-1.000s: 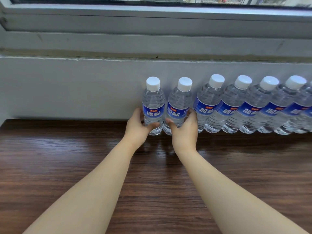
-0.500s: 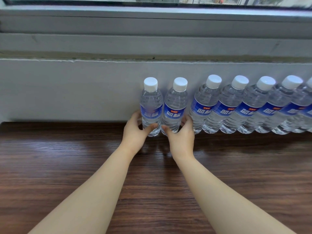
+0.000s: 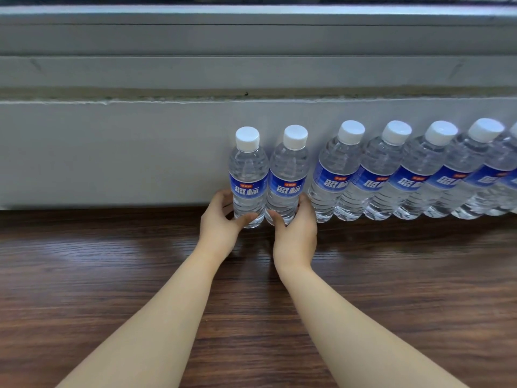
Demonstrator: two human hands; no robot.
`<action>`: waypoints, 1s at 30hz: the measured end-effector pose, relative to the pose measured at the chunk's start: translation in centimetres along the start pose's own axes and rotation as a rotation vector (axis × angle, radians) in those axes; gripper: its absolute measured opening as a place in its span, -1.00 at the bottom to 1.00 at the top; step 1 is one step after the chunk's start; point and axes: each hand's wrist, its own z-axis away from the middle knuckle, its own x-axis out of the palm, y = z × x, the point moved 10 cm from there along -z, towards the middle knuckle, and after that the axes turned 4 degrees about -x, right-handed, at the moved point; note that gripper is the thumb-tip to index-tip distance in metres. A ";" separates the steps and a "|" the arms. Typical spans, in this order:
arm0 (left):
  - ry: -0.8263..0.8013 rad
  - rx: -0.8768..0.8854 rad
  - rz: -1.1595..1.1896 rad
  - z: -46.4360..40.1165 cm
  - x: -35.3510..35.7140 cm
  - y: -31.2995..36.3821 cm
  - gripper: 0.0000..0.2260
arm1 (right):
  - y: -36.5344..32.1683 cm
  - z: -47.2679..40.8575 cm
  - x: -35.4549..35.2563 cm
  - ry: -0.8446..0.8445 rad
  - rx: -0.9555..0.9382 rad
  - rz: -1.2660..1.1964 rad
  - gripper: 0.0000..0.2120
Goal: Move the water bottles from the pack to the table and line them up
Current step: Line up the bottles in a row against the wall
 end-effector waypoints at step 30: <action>0.065 -0.021 -0.025 0.1 2.0 0.1 -0.49 | 0.4 0.0 -3.0 0.180 0.116 -0.047 -0.57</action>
